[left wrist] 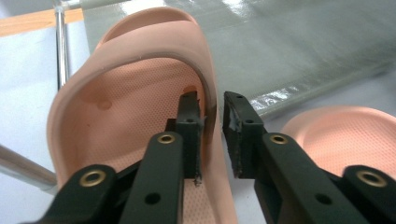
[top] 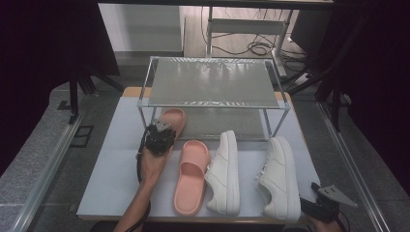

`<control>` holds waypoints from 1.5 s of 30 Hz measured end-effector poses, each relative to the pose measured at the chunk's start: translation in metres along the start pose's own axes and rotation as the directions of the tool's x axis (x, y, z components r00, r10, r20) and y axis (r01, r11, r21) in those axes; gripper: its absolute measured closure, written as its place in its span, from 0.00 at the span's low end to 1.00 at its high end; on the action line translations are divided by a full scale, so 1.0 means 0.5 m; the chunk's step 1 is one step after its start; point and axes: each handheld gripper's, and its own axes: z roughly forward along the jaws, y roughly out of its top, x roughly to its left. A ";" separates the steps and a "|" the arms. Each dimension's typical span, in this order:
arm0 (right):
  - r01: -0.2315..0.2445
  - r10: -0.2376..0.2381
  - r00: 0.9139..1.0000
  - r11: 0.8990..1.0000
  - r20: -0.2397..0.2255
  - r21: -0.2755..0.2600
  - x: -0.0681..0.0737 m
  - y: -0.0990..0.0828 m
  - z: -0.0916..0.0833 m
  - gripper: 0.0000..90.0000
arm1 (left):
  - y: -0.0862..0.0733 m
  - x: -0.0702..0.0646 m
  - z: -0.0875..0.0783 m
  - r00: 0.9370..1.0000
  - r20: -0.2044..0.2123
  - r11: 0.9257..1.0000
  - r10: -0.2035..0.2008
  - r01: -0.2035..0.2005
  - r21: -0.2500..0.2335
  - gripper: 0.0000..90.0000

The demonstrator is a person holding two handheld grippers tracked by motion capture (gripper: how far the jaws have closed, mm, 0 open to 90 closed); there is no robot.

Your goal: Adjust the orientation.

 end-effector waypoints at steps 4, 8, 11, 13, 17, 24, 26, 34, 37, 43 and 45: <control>0.001 -0.001 1.000 1.000 0.001 0.003 0.000 0.000 -0.001 0.17 | 0.000 0.001 -0.012 1.000 0.021 1.000 -0.006 0.007 -0.002 0.78; 0.000 0.000 1.000 1.000 0.002 0.002 0.000 0.000 0.000 0.17 | -0.004 0.005 -0.036 0.999 0.050 1.000 0.005 -0.006 0.003 0.71; 0.000 0.000 1.000 1.000 0.002 0.002 0.000 0.000 0.000 0.17 | -0.009 0.010 -0.053 0.998 0.064 1.000 0.014 -0.014 0.007 0.68; 0.000 0.000 1.000 1.000 0.002 0.001 0.000 0.000 0.000 0.17 | -0.015 0.013 -0.064 0.998 0.064 1.000 0.019 -0.020 0.008 0.67; 0.000 0.000 1.000 1.000 0.002 0.001 0.000 0.000 0.000 0.17 | -0.030 0.019 -0.089 0.997 0.075 0.999 0.035 -0.035 0.009 0.67; -0.001 0.001 1.000 1.000 0.003 0.000 0.000 0.000 0.000 0.17 | -0.065 0.030 -0.134 0.993 0.104 0.999 0.052 -0.052 0.000 0.67; -0.001 0.001 1.000 1.000 0.003 0.000 0.000 0.000 0.000 0.17 | -0.076 0.033 -0.147 0.992 0.111 0.998 0.057 -0.056 -0.006 0.68; -0.002 0.002 1.000 1.000 0.003 0.000 0.000 -0.001 -0.001 0.17 | -0.123 0.042 -0.188 0.990 0.112 0.997 0.082 -0.082 0.000 0.83; -0.004 0.004 1.000 1.000 0.003 -0.001 0.001 -0.001 -0.001 0.17 | -0.143 0.047 -0.195 0.991 0.109 0.997 0.077 -0.079 0.010 0.88; -0.004 0.004 1.000 1.000 0.003 -0.002 0.001 -0.001 -0.001 0.17 | -0.184 0.053 -0.197 0.992 0.110 0.996 0.069 -0.074 0.040 0.95; -0.004 0.004 1.000 1.000 0.003 -0.001 0.001 -0.001 -0.001 0.17 | -0.198 0.054 -0.197 0.992 0.109 0.997 0.061 -0.066 0.042 0.96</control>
